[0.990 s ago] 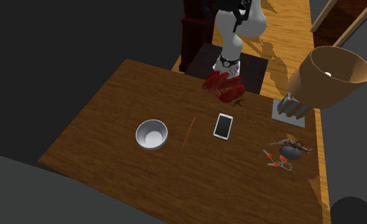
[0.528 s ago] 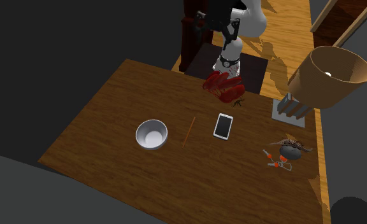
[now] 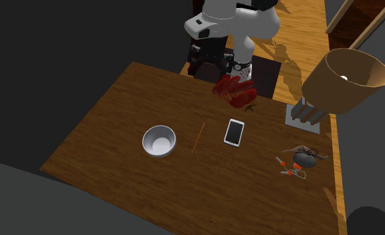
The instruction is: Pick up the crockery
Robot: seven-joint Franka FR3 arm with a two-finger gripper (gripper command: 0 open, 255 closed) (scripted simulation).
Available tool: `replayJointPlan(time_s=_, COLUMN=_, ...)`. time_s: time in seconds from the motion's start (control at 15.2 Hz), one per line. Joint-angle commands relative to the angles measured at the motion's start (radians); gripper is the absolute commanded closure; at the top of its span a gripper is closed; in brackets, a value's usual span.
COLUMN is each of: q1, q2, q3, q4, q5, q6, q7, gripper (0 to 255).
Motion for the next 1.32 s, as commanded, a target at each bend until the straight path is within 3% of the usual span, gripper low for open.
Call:
replayJointPlan(time_s=0.0, q1=0.001, q2=0.072, q3=-0.01, q4=0.016, q5=0.002, q6=0.059, q7=-0.009, gripper=0)
replayJointPlan(time_s=0.66, q1=0.002, q2=0.452, q3=-0.043, q4=0.178, q5=0.045, q6=0.28, q7=-0.063, gripper=0)
replayJointPlan(time_s=1.25, q1=-0.024, q2=0.806, q3=-0.038, q4=0.437, q5=0.111, q6=0.375, q7=-0.119, gripper=0)
